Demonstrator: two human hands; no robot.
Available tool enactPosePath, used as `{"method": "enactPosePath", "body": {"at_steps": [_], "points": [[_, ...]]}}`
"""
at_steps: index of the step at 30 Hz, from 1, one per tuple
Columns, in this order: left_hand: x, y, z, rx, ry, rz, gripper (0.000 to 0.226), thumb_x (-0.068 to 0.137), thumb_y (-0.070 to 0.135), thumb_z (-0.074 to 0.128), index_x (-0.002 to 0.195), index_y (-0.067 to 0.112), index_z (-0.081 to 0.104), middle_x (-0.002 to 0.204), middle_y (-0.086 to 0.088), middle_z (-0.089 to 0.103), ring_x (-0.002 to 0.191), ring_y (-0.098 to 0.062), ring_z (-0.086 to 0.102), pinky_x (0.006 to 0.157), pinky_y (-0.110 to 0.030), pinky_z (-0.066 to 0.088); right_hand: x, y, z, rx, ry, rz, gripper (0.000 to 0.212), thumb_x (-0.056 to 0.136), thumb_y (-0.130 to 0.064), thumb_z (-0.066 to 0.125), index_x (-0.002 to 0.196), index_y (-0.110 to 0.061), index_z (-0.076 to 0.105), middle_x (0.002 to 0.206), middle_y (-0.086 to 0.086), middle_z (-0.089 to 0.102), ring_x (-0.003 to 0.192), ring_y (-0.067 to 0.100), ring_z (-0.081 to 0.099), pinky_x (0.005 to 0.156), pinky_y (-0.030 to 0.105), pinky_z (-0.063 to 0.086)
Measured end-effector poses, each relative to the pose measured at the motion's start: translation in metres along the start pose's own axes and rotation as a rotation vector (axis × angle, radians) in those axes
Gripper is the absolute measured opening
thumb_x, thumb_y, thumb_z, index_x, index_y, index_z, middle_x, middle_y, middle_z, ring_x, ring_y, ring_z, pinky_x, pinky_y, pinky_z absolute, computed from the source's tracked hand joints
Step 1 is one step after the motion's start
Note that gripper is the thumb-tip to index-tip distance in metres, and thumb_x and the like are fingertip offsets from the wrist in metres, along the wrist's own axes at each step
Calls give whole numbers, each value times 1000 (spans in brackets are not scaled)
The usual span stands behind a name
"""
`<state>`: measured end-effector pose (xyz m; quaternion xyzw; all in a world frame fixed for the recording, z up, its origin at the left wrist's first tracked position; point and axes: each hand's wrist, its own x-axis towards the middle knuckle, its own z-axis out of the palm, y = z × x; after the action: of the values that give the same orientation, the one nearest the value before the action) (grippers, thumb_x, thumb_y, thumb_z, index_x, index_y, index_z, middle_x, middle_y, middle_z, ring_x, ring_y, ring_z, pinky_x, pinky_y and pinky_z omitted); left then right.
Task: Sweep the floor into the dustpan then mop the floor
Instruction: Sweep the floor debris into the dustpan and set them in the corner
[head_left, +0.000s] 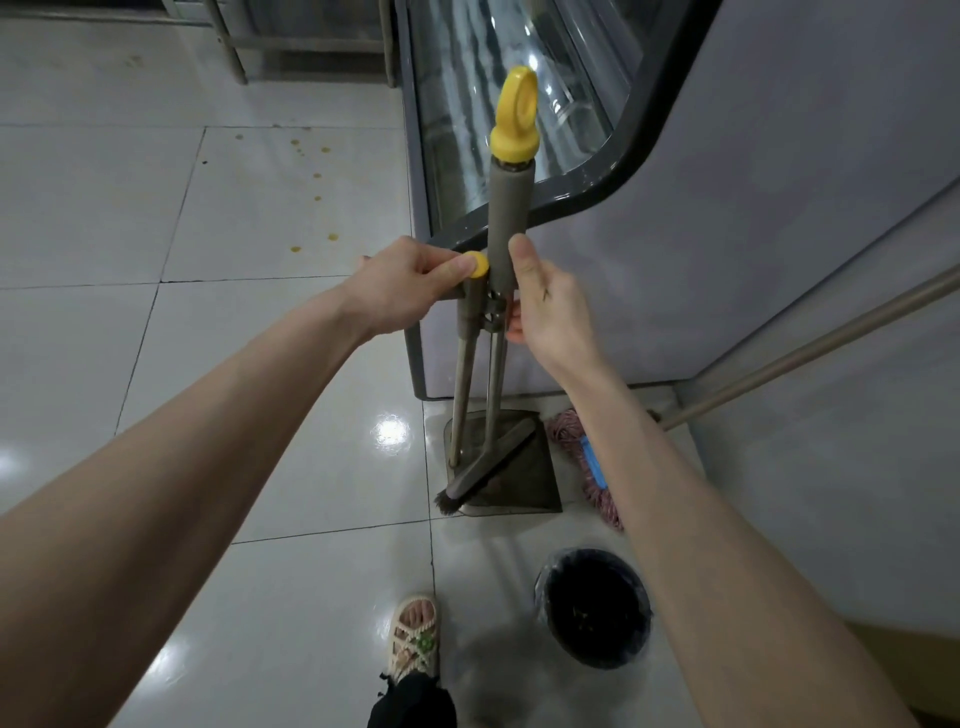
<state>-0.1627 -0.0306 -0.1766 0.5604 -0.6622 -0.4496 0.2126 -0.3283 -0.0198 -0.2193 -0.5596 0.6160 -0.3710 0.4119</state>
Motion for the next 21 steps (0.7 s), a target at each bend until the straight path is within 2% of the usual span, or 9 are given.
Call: {"method": "enactPosePath", "body": {"at_steps": [2,5,10,12,14,15,18,19,21], "points": [[0,-1,1,13,12,6,22,96,44,47,87,37,67,105,9,70,112,-10,61,115,-49,22,0,1,2,24,12,13,83,83,-74,34,104,1,61,92,24,68,85,33,69,77,51,57],[2,-2,1,14,9,7,23,96,45,46,87,39,66,108,7,71,115,-14,59,114,-49,22,0,1,6,26,43,10,88,77,-79,32,97,2,60,89,24,68,82,32,69,74,50,58],[3,-5,0,27,29,3,32,97,46,45,105,28,70,109,4,71,114,-13,60,114,-47,25,3,-1,11,56,50,44,91,70,-85,29,93,-4,60,86,17,69,78,24,71,71,46,60],[-1,-8,-5,-41,-6,-3,28,97,41,48,104,26,70,108,3,71,108,-5,62,110,-35,35,2,-2,14,28,43,40,91,68,-88,28,91,-5,60,83,16,69,77,24,70,73,47,59],[-4,-10,-11,-71,-34,-15,25,96,39,50,102,25,70,107,3,71,102,0,63,96,-17,41,0,-4,16,1,5,46,97,64,-92,27,95,-6,60,87,16,69,81,25,69,76,48,58],[-5,-11,-13,-68,-41,-24,27,95,39,51,104,23,70,108,2,71,102,-1,63,91,-15,40,-2,-6,15,-7,-22,57,99,62,-93,27,97,-6,60,89,16,69,84,26,69,78,49,57],[-10,-6,-13,-83,-54,-35,31,93,40,53,107,19,70,105,4,71,102,-2,63,91,-18,39,-9,-12,9,49,-86,108,101,60,-94,33,103,-6,61,99,22,67,95,32,66,87,51,53],[-11,-3,-12,-93,-56,-30,28,92,40,55,106,21,71,101,7,71,98,1,64,88,-15,40,-12,-12,6,73,-102,130,98,61,-93,35,103,-8,61,103,23,66,98,33,65,90,51,51],[-13,2,-9,-108,-16,-15,19,89,38,61,99,25,71,90,13,70,87,6,64,79,-9,42,-22,-13,-1,128,-122,169,71,67,-88,38,95,-27,63,104,16,68,100,28,65,90,44,52]]}}
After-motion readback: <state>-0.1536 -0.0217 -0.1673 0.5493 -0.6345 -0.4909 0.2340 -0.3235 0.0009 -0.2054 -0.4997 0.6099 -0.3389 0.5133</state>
